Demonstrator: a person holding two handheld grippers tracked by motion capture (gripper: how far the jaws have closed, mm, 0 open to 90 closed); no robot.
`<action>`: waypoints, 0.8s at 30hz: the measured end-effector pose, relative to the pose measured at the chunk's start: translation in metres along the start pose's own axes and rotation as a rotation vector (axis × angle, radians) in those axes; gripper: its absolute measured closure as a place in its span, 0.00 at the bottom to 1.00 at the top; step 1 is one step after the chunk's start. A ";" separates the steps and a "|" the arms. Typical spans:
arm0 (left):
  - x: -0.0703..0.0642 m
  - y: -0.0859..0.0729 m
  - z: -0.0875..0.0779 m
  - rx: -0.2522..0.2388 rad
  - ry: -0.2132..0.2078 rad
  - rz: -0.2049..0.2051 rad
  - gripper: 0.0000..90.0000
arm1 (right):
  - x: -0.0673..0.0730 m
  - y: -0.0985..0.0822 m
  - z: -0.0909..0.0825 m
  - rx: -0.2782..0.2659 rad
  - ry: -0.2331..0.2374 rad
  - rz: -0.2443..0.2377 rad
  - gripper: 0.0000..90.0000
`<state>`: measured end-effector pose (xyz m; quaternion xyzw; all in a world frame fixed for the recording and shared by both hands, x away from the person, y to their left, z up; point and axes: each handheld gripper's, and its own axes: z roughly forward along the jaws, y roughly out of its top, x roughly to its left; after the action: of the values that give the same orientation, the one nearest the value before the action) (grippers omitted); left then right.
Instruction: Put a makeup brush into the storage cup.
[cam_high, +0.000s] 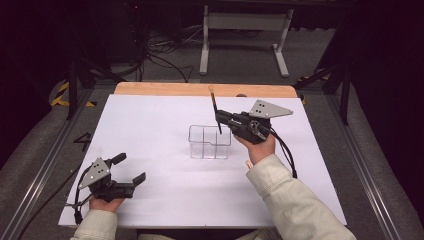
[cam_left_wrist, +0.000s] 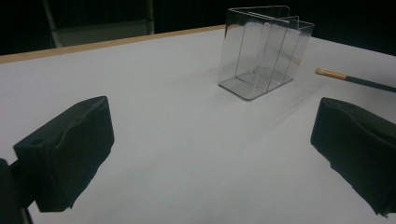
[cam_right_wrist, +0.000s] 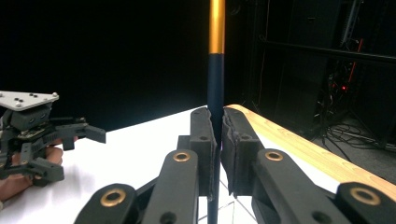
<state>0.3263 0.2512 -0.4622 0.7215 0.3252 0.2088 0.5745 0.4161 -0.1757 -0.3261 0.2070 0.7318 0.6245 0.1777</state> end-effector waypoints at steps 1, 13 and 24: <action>0.000 0.000 0.000 0.003 -0.002 0.001 0.00 | -0.001 0.000 0.002 -0.004 -0.002 0.002 0.93; 0.000 0.000 0.000 -0.001 -0.003 -0.001 0.00 | -0.008 -0.006 0.018 -0.025 -0.022 0.021 0.93; 0.000 0.000 0.000 -0.003 -0.004 -0.002 0.00 | -0.009 -0.013 0.030 -0.058 -0.039 0.030 0.93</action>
<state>0.3263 0.2515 -0.4621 0.7208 0.3245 0.2075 0.5763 0.4378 -0.1568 -0.3435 0.2251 0.7065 0.6440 0.1885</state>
